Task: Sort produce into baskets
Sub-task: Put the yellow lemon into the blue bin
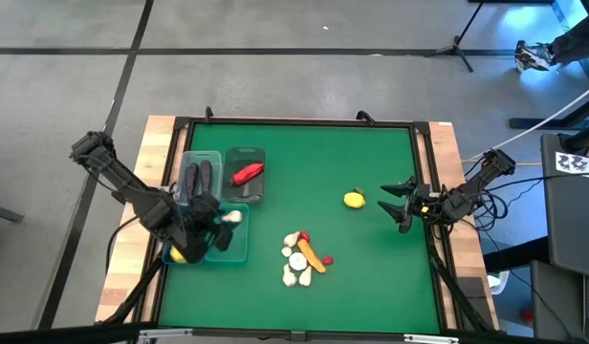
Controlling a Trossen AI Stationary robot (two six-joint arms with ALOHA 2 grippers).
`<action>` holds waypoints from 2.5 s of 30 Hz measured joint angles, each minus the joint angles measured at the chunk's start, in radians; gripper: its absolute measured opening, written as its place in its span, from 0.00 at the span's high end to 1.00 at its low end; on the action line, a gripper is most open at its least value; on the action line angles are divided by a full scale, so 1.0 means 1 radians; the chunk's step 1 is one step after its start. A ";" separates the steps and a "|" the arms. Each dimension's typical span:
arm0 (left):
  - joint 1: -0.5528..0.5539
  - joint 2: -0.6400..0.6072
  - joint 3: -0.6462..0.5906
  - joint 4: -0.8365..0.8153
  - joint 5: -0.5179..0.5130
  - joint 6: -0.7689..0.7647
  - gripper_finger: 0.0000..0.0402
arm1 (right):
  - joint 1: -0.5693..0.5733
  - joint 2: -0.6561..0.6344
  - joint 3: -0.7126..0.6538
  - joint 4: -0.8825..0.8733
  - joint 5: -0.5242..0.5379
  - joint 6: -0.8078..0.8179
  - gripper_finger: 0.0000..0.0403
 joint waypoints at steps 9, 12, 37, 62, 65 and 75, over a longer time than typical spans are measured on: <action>0.323 0.087 0.001 0.702 0.086 1.005 0.31 | 0.000 0.000 0.000 0.000 0.000 -0.001 0.30; 0.450 0.167 0.001 0.926 0.279 1.229 0.31 | 0.000 0.000 0.000 0.000 0.000 -0.001 0.30; 0.791 0.993 0.415 1.584 0.966 1.477 0.31 | 0.000 0.000 0.000 0.000 0.000 -0.001 0.30; 0.798 1.270 0.642 1.547 0.931 1.487 0.31 | 0.000 0.000 0.000 -0.003 0.000 -0.004 0.30; 0.802 1.279 0.647 1.541 0.931 1.487 0.31 | 0.000 0.000 0.000 -0.003 0.000 -0.004 0.30; 0.803 1.280 0.647 1.435 0.931 1.491 0.31 | 0.000 0.000 0.000 -0.003 0.000 -0.021 0.30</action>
